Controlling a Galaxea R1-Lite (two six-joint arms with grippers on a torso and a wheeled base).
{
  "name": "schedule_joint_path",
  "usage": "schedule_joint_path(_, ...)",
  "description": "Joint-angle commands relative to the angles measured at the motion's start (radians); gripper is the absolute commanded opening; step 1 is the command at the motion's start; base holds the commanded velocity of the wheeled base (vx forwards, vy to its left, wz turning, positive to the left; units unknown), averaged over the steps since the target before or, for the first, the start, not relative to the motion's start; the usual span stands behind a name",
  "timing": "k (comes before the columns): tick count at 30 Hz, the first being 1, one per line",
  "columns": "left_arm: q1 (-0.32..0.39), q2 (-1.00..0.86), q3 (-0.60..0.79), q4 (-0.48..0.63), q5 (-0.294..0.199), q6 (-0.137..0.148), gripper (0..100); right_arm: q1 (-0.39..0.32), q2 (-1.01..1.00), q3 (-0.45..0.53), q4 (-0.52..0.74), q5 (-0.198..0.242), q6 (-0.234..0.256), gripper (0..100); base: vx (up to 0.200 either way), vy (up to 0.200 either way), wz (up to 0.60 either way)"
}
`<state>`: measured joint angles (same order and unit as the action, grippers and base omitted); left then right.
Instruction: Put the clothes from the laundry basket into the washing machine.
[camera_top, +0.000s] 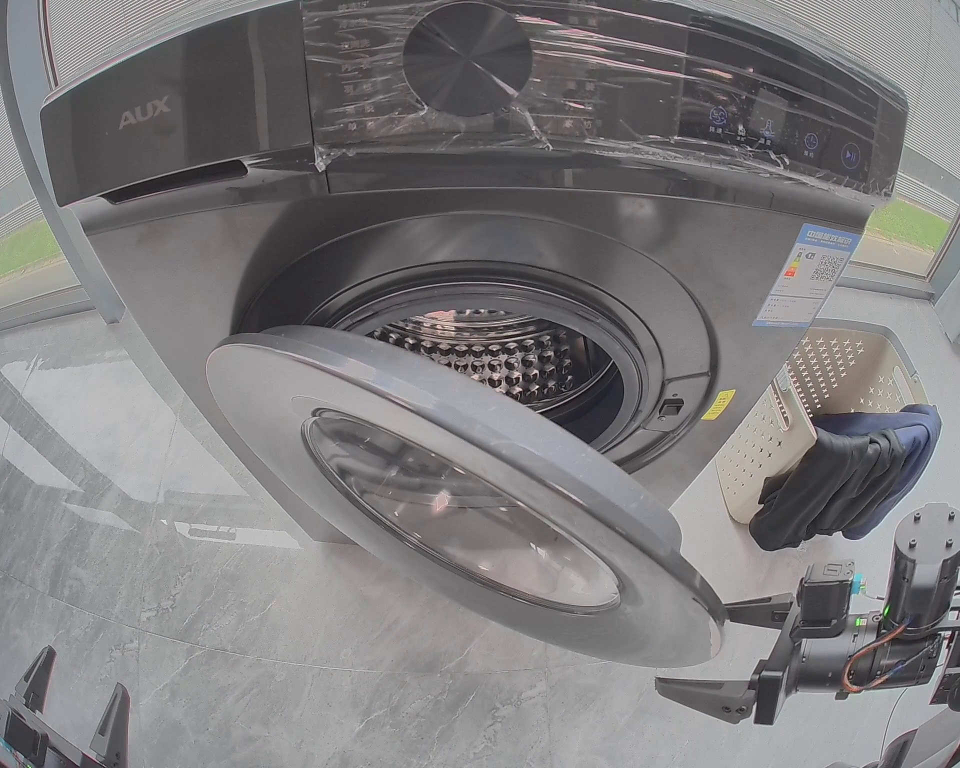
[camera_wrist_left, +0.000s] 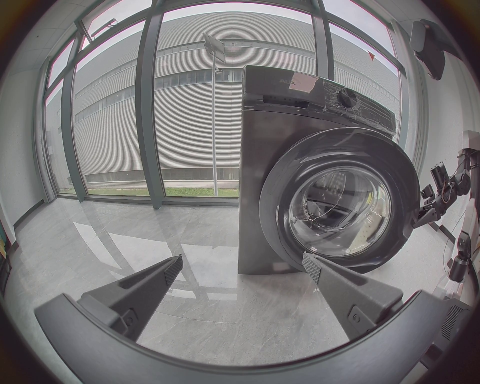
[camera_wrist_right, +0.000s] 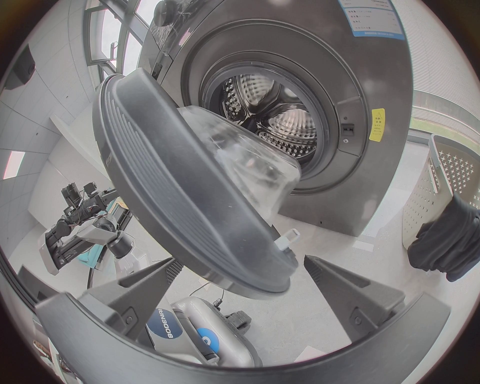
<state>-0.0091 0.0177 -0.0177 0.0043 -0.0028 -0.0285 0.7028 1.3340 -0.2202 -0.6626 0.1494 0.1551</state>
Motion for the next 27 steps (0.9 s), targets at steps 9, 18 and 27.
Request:
schedule_joint_path(9, 0.0, -0.002, 0.015, 0.0, 0.0, -0.001, 100, -0.101, -0.095, 0.174, 0.044, -0.042, -0.017, 100, 0.0, 0.0, 0.0)
schedule_joint_path(18, 0.0, -0.002, 0.015, 0.0, 0.0, -0.001, 100, -0.272, 0.039, 0.033, 0.034, -0.044, -0.016, 100, 0.0, 0.0, 0.0)
schedule_joint_path(27, 0.0, -0.002, 0.015, 0.0, 0.0, -0.002, 100, -0.203, 0.143, -0.042, 0.027, -0.059, 0.0, 100, 0.0, 0.0, 0.0)
